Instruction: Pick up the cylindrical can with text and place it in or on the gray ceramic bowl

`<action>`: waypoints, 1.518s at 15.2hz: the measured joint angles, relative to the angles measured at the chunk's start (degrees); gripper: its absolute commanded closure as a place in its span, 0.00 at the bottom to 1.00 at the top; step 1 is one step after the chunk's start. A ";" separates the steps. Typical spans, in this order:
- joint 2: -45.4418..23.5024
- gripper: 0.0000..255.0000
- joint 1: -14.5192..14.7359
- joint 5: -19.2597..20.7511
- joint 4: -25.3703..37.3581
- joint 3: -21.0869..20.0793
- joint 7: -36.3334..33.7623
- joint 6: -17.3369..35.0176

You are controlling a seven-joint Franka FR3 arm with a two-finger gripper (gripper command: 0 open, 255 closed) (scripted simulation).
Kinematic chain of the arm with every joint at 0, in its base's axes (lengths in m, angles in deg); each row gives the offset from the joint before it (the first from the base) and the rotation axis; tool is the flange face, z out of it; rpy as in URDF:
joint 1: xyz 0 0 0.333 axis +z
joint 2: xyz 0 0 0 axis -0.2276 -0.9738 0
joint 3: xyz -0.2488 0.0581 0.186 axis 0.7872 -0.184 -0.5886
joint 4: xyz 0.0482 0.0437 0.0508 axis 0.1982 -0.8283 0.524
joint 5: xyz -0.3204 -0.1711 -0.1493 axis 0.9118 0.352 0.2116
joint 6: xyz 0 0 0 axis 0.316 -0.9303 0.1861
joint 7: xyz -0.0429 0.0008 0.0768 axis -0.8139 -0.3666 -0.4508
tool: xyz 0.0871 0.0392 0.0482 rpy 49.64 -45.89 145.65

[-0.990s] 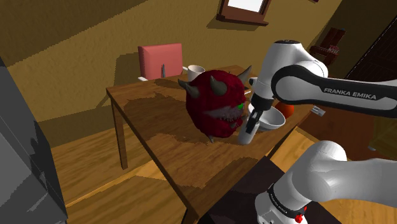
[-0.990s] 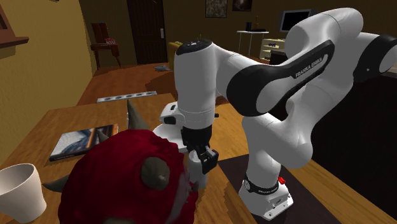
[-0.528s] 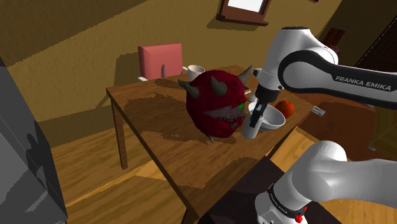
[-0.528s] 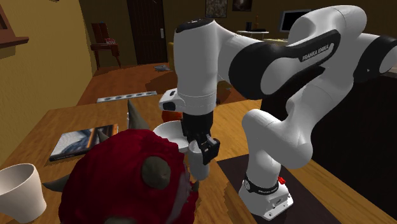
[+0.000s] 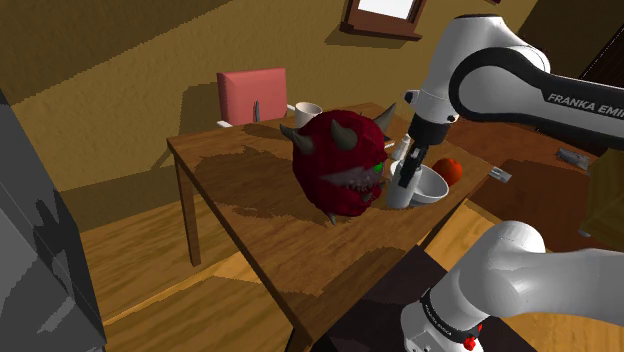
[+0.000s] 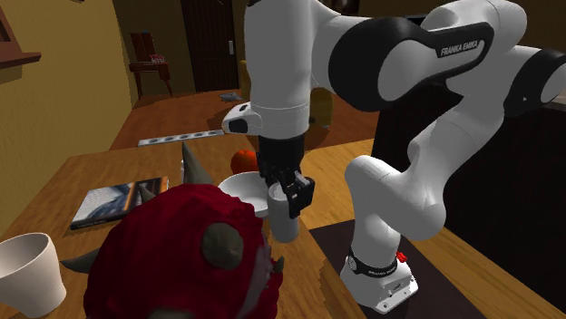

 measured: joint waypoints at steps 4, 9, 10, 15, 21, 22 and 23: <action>-0.63 1.00 -0.06 0.03 3.35 0.02 0.21 -2.70; -1.97 1.00 -0.19 0.16 8.08 0.13 0.58 -6.09; -1.91 1.00 -0.19 0.15 8.79 0.09 0.60 -6.86; -3.78 1.00 -1.55 3.44 12.35 4.09 4.75 -8.18; -7.47 1.00 -3.68 9.23 16.29 11.74 12.61 -7.30; -8.07 1.00 -4.00 10.14 16.99 13.04 13.98 -7.12; -8.99 1.00 -4.27 11.02 17.59 14.43 15.32 -6.55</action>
